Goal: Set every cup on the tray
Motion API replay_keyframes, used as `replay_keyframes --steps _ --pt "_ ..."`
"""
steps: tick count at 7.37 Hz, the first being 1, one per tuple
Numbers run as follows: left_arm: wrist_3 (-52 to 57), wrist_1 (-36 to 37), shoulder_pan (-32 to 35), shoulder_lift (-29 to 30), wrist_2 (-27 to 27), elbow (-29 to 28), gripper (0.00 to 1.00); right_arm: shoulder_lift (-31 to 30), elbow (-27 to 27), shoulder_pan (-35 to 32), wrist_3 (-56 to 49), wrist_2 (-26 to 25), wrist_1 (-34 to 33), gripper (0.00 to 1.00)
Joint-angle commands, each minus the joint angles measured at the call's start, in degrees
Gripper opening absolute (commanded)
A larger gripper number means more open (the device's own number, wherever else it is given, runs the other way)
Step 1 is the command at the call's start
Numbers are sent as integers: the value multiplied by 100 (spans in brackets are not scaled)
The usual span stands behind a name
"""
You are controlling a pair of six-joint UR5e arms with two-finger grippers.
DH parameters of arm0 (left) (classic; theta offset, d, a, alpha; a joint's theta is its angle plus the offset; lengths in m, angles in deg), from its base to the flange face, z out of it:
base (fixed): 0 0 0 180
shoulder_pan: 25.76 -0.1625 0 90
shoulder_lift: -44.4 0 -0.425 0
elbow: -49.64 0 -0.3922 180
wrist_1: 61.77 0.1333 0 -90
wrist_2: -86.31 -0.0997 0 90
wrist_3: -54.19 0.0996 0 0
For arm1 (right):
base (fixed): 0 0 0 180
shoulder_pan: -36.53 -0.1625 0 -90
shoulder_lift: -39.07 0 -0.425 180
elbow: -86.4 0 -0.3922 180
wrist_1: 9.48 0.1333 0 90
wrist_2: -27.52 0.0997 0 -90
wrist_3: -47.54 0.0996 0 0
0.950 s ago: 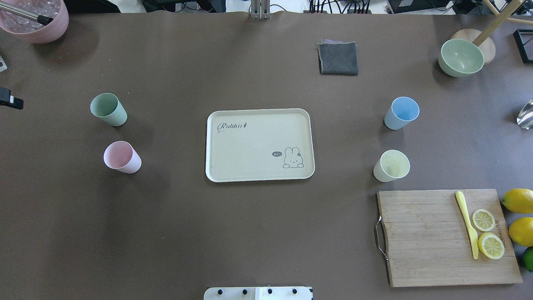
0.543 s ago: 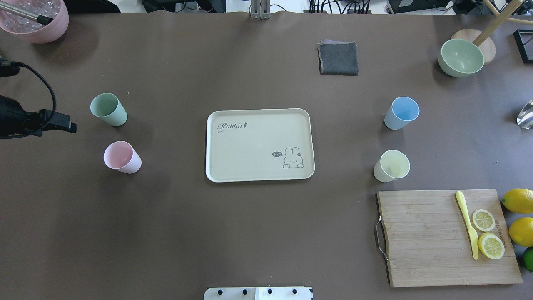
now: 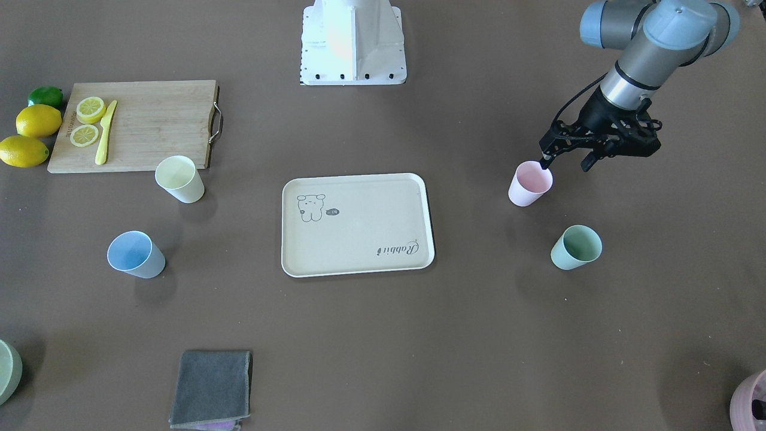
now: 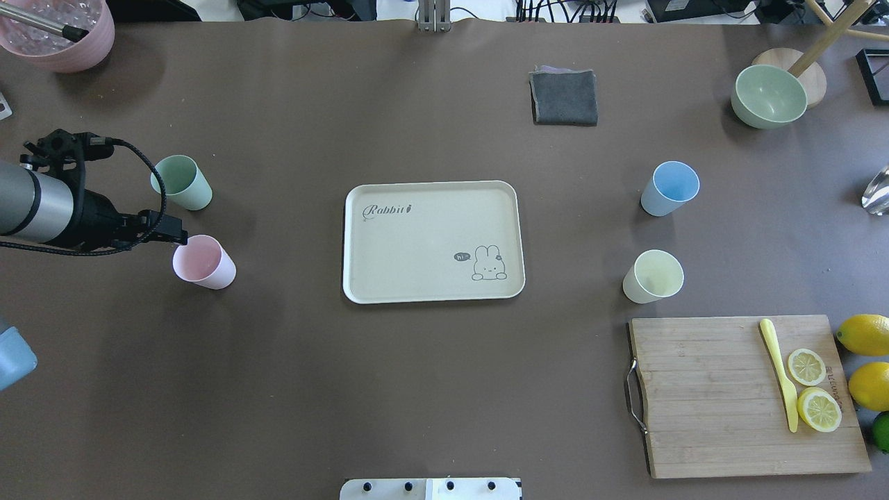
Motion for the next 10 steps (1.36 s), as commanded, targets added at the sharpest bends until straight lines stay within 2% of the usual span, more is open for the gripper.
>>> replay_keyframes --steps 1,4,6,10 --pt "-9 -6 -75 111 -15 -231 91 -3 0 -6 3 0 0 100" --pt "-9 -24 -268 111 -15 -398 88 40 -78 55 38 122 9 100" --pt "-9 -32 -277 93 -41 -434 84 40 -533 475 885 211 17 100" --pt "-9 -33 -399 111 -42 -460 33 321 -738 1223 2012 185 96 100"
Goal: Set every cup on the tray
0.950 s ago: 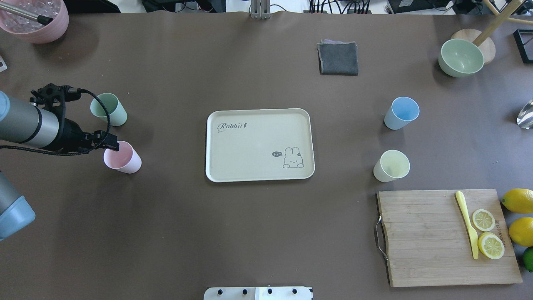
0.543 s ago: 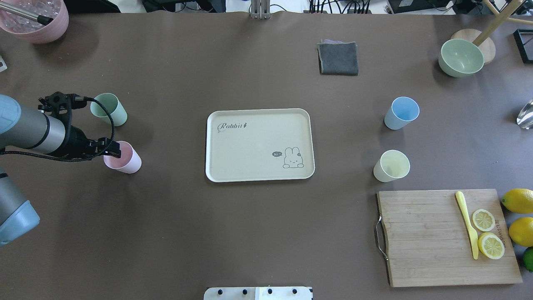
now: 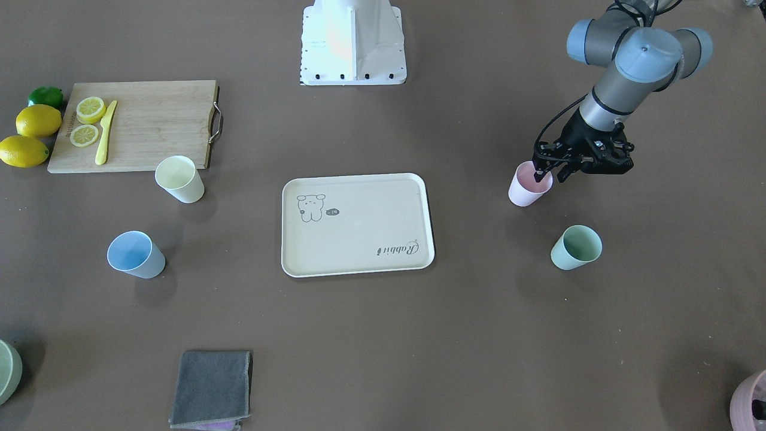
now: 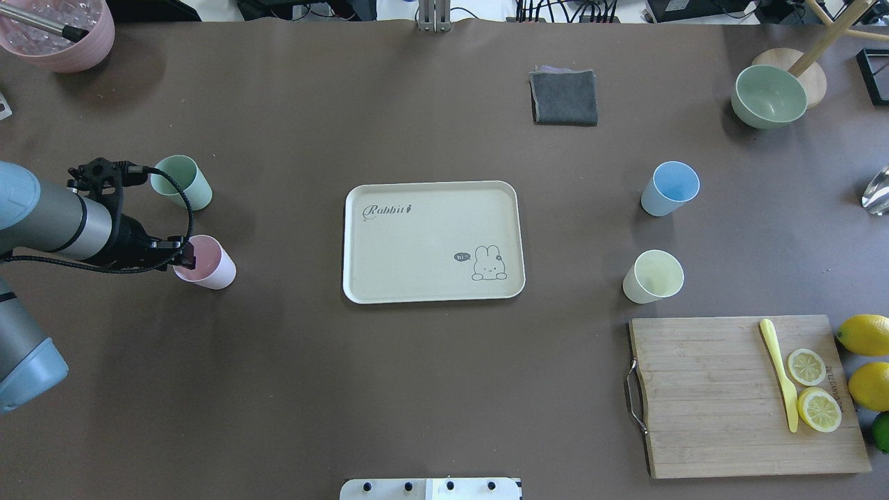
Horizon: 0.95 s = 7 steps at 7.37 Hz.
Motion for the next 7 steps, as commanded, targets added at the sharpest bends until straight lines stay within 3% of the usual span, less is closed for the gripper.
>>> replay_keyframes --steps 1,2,3,6,7 --pt "0 -9 -94 18 -1 -31 29 103 -1 434 931 -68 538 100" --pt "0 -9 -121 18 8 -22 9 103 25 671 1520 -173 995 100" --pt "0 -18 -121 27 8 -13 0 103 26 812 1830 -209 1191 100" --pt "18 87 185 18 166 294 0 120 8 945 1869 -262 1237 100" --pt "-9 462 387 357 445 320 0 146 -1 1085 1895 -349 1237 100"
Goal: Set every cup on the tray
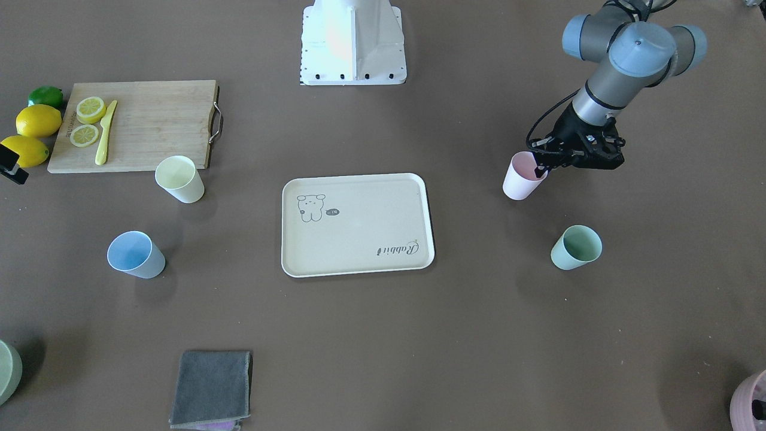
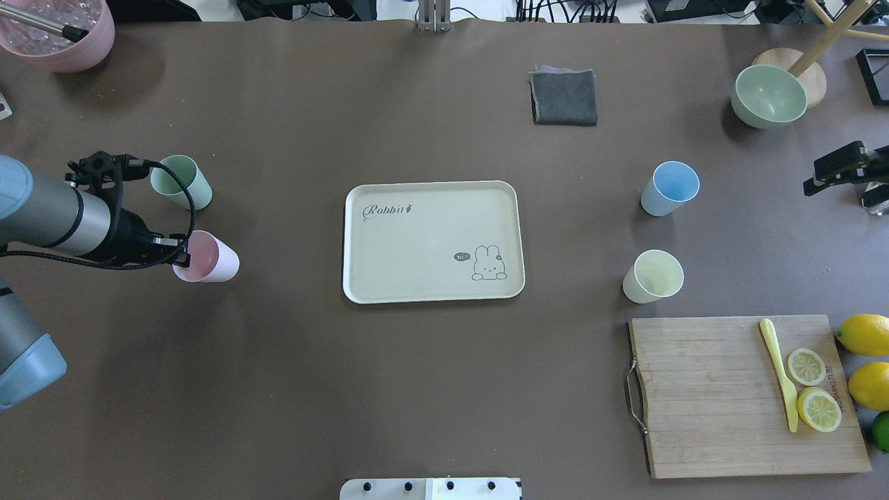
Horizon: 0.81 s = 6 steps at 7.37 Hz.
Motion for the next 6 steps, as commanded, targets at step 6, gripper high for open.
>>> replay_keyframes --steps 6 --pt "-889 2269 -495 2428 -559 -251 0 577 -63 2013 1973 -1389 1003 100"
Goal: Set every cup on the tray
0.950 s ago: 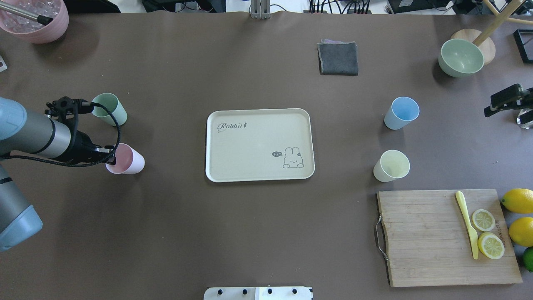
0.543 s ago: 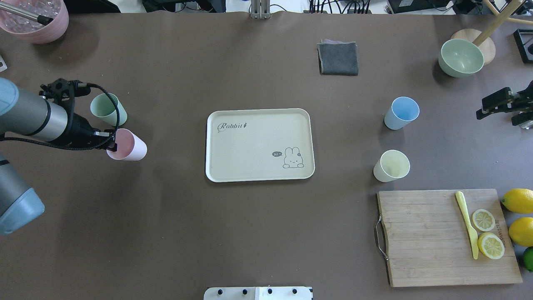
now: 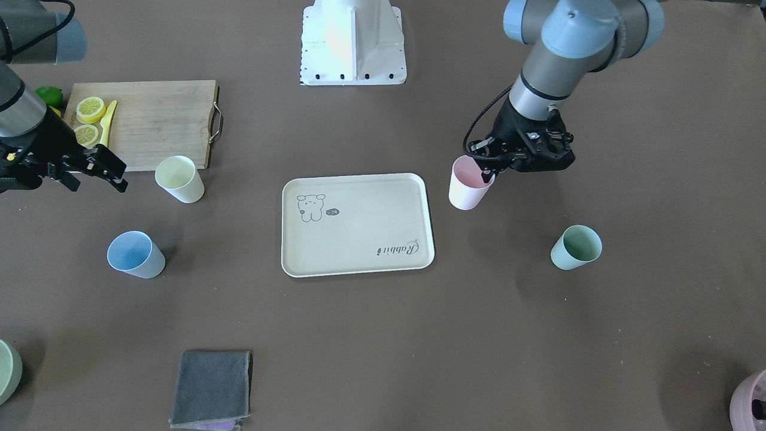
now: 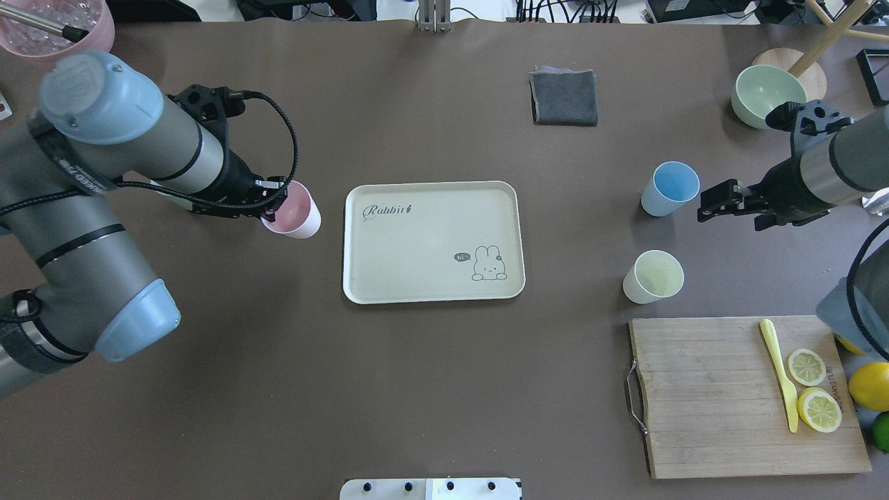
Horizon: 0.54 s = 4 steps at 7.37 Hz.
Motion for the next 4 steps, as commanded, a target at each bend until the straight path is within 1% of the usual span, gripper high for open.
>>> replay_keyframes --steps 1,3,4 --pt "-351 19 -367 347 -216 -214 0 229 1 489 120 -239 4 100" --pt "-414 19 -412 444 -216 -250 0 107 -60 674 129 -257 -5 100" --pt "-423 27 -439 462 -216 -250 0 28 -61 823 129 -396 -5 100"
